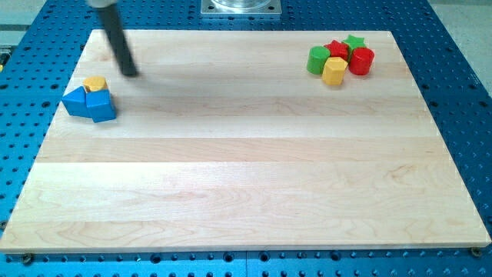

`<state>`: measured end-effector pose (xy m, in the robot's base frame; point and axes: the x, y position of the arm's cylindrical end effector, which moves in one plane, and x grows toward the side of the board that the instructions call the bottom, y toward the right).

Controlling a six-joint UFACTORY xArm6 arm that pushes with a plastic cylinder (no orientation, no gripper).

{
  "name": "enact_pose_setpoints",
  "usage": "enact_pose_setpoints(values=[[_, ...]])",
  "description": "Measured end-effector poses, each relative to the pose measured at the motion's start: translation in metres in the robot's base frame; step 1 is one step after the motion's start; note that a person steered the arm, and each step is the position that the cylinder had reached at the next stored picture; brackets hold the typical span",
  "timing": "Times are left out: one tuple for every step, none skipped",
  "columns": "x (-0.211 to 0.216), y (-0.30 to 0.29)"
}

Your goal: Slide the yellow hexagon to the bottom right of the blue cube

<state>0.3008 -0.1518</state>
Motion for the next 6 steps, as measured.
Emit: enact_pose_setpoints(values=[[-0.004, 0.128], [0.068, 0.236], [0.063, 0.333], [0.012, 0.365], [0.004, 0.371], [0.006, 0.324]])
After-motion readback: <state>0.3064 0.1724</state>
